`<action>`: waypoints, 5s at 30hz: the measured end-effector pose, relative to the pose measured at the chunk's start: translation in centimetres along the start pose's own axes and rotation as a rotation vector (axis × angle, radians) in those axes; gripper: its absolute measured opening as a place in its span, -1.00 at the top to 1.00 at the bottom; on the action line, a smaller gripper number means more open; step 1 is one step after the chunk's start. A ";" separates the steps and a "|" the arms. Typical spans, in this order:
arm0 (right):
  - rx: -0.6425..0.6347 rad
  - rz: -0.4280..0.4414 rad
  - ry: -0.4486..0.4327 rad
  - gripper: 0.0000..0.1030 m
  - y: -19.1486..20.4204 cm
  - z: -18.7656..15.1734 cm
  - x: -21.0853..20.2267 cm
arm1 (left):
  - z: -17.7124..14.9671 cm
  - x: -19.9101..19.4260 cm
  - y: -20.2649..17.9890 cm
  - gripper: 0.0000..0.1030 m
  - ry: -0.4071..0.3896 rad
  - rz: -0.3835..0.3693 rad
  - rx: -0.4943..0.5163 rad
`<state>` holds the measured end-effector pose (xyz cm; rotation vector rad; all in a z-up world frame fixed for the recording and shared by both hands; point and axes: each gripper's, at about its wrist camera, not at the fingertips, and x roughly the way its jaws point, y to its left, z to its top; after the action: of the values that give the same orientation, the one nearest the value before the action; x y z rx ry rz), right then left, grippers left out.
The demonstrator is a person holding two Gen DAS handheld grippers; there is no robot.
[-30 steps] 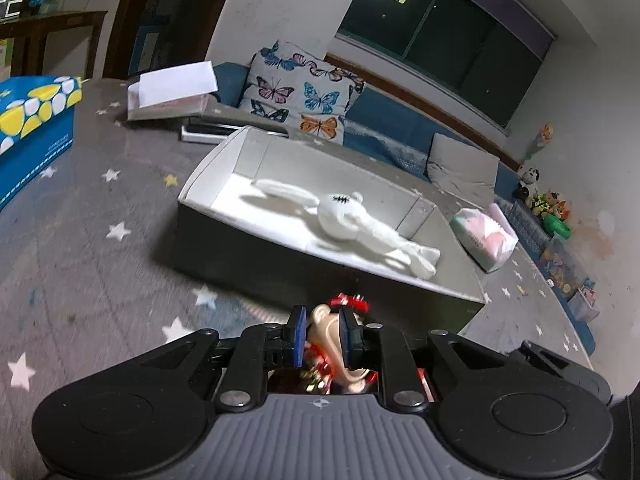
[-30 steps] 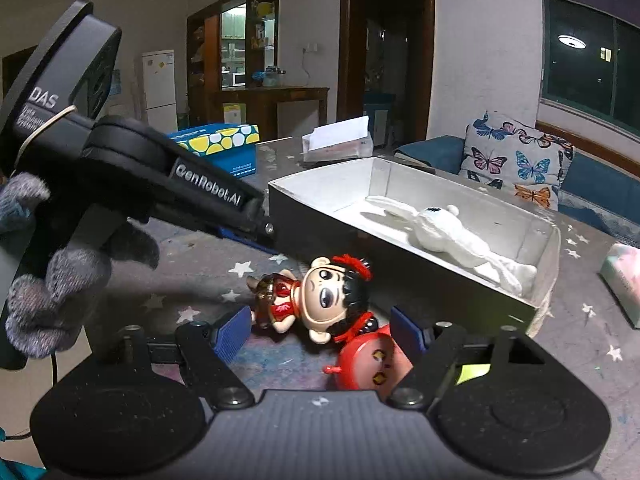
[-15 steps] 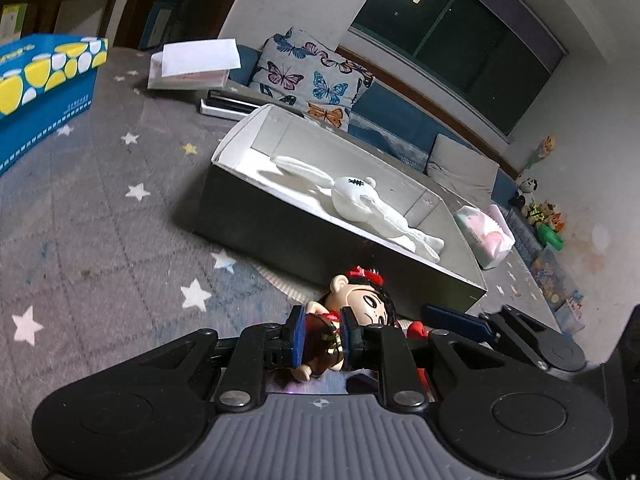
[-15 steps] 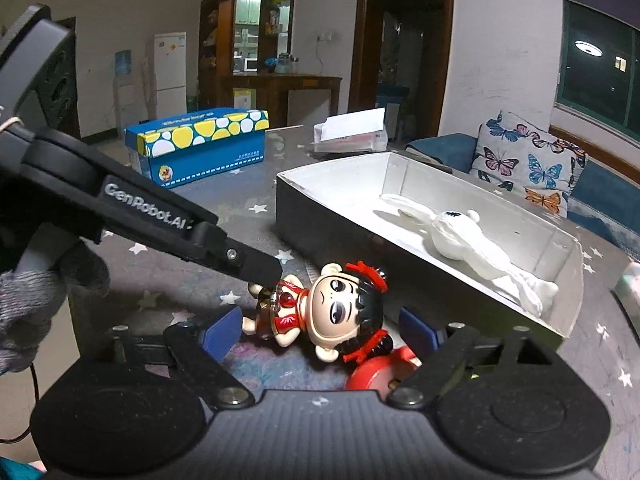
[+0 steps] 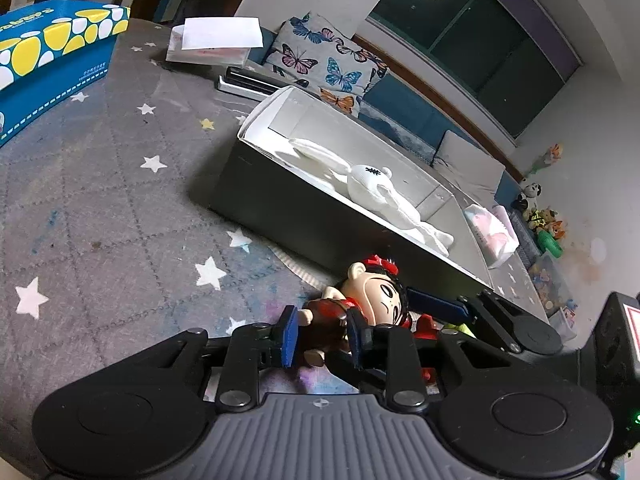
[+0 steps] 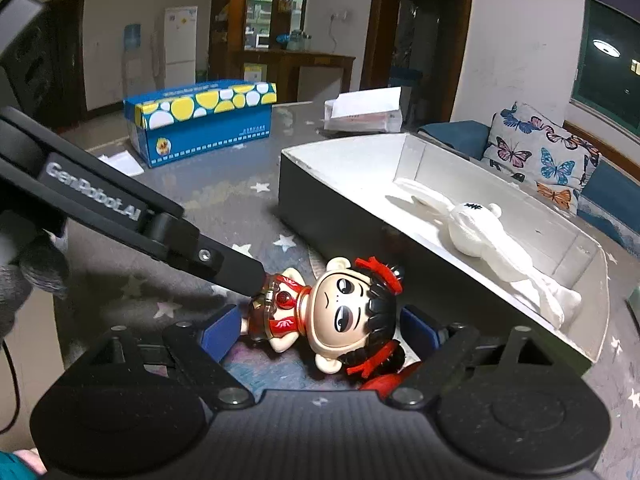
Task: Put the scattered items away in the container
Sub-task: 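Move both tools to the red-haired doll beside the box, then close the left tool on the doll's body while the right tool grips its head, then lift the doll with both tools and lower it into the box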
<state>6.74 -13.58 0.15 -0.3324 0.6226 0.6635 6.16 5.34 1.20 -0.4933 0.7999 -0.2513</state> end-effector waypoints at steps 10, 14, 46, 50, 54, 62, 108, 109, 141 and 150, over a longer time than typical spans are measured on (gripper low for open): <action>-0.014 0.015 0.012 -0.78 0.5 0.1 0.5 | -0.2 0.1 0.6 0.41 0.021 -0.002 -0.013; -0.014 0.029 0.006 -0.78 1.1 0.1 0.3 | -0.2 0.1 0.9 0.40 0.021 0.004 -0.018; 0.017 0.098 -0.033 -0.78 3.0 -0.6 -0.5 | 0.2 -1.9 4.3 0.31 -0.033 0.025 -0.102; 0.040 0.089 -0.048 -0.78 2.6 -0.5 -0.5 | 0.2 -1.9 4.1 0.31 -0.035 0.031 -0.091; 0.041 0.062 -0.045 -0.78 2.6 -0.4 -0.2 | 0.2 -1.8 3.4 0.31 -0.037 0.055 -0.045; 0.015 0.078 -0.039 -0.78 2.9 -0.5 0.4 | 0.0 -1.4 1.3 0.31 -0.047 0.129 0.094; 0.082 0.152 -0.041 -0.48 1.2 -0.6 1.0 | 0.3 -1.5 4.3 0.27 -0.015 -0.025 0.091; 0.085 0.148 -0.039 -0.48 1.2 -0.6 1.0 | 0.3 -1.5 4.4 0.28 -0.014 -0.030 0.085; 0.129 0.089 -0.036 -0.12 2.4 -0.9 0.5 | -0.3 -2.2 4.2 0.29 -0.044 -0.028 0.083; 0.106 0.068 -0.061 -0.08 2.5 -0.2 -1.1 | -0.2 -2.9 3.8 0.53 -0.048 -0.089 0.075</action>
<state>4.31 -12.36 0.50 -0.1927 0.6100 0.7007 4.21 9.66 0.98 -0.4636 0.7203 -0.3493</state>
